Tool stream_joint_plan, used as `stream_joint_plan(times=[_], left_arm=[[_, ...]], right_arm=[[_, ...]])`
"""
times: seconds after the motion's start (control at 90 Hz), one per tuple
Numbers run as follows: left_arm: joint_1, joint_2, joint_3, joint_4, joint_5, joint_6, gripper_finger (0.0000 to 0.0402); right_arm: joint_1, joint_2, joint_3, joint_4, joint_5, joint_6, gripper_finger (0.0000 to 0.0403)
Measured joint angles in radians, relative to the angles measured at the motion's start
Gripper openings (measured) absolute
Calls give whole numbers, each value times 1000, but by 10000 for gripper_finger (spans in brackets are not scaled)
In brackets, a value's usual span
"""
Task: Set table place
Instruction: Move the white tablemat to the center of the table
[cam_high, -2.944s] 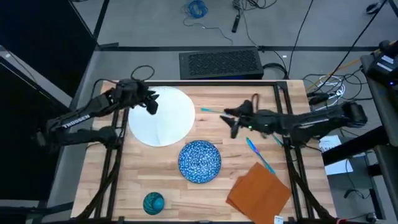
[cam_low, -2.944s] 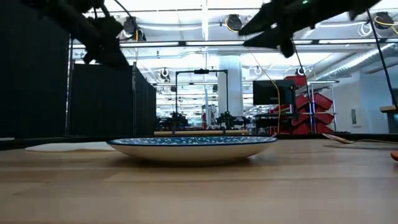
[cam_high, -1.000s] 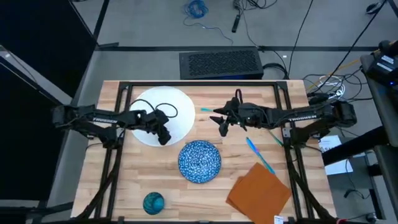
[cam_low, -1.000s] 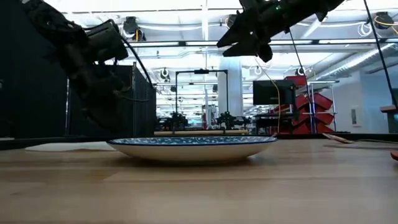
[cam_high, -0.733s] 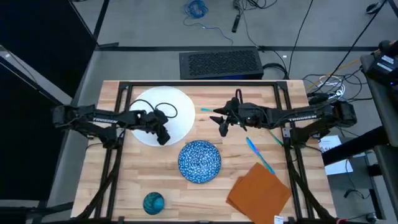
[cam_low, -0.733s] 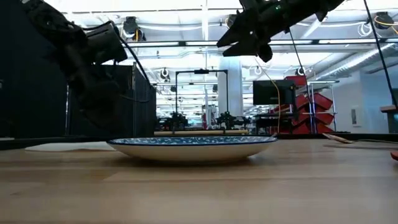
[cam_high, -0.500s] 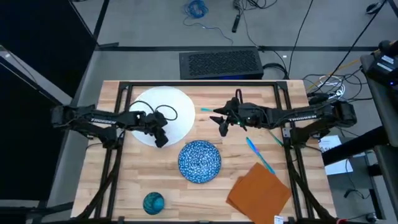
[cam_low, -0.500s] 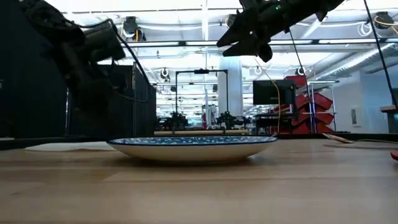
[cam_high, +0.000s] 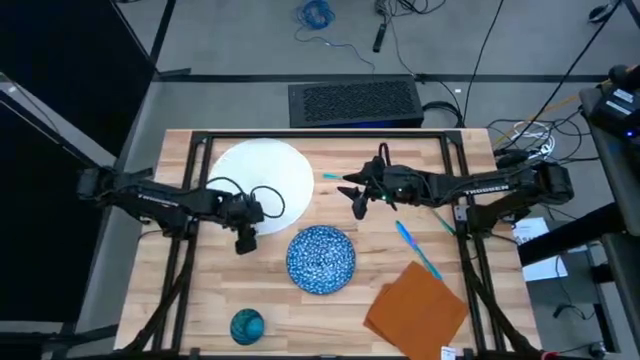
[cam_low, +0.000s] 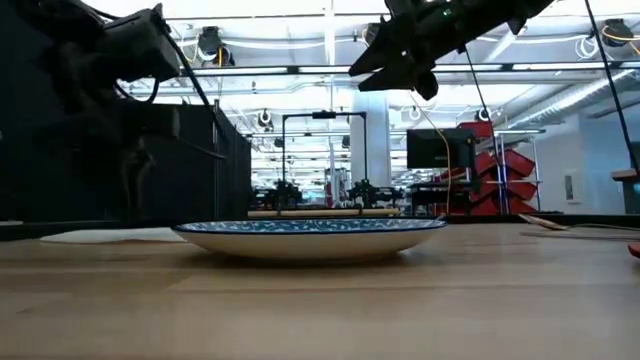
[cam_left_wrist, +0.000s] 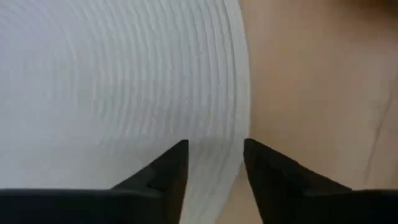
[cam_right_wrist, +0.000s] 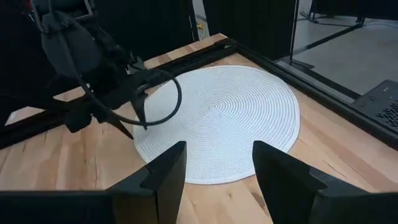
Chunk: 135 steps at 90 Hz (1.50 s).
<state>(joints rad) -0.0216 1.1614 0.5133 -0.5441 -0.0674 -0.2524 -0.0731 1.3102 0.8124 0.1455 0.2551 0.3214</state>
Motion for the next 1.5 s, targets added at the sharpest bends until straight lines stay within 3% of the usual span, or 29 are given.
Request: stream_joint_plan(times=[0.3, 0.578, 0.833, 0.978, 1.211, 1.5], left_arm=[[-37, 21, 0, 68, -63, -1, 200], [-40, 202, 4, 164, -86, -3, 220], [-42, 252, 7, 165, -98, -13, 221], [-43, 255, 6, 166, -98, -30, 173], [-62, 254, 6, 161, -59, -61, 20], [-121, 243, 29, 126, 71, -122, 1]], right_arm=[[0, 0, 0, 0, -26, 3, 171], [0, 0, 0, -1, -50, 7, 171], [0, 0, 0, -1, -52, 7, 171], [0, 0, 0, -1, -52, 7, 171], [0, 0, 0, 0, -52, 7, 171], [0, 0, 0, -1, -51, 7, 171]])
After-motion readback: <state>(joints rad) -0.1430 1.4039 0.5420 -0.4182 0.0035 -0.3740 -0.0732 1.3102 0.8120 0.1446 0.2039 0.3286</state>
